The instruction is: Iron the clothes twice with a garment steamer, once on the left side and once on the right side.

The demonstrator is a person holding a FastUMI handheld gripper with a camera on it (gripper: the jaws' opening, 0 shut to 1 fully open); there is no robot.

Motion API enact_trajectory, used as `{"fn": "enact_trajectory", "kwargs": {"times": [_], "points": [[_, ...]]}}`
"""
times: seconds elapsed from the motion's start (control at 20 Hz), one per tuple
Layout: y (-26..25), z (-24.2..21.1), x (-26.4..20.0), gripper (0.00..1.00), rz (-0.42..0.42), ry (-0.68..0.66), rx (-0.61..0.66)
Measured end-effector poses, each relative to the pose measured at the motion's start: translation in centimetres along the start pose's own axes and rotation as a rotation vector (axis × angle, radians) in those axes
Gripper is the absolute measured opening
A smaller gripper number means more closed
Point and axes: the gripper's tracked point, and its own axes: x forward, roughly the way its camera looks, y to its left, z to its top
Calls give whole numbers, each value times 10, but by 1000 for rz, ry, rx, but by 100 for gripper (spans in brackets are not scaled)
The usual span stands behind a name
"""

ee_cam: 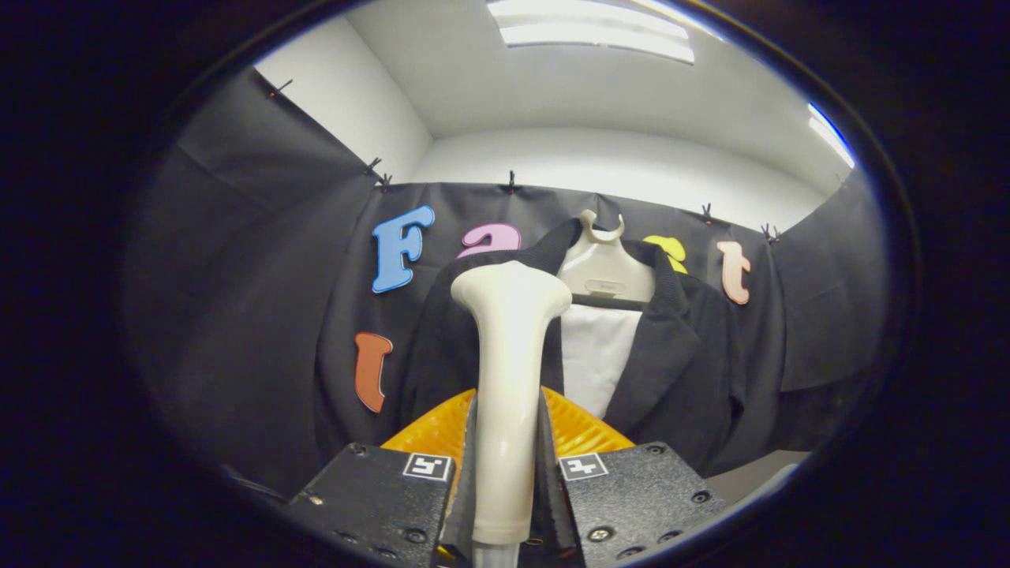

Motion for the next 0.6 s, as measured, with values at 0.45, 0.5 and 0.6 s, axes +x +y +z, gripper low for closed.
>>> {"fn": "enact_trajectory", "kwargs": {"times": [0.45,0.5,0.6], "points": [[5,-55,-25,36,8,100,17],[6,-61,-28,37,13,113,13],[5,-72,-35,36,16,129,6]]}}
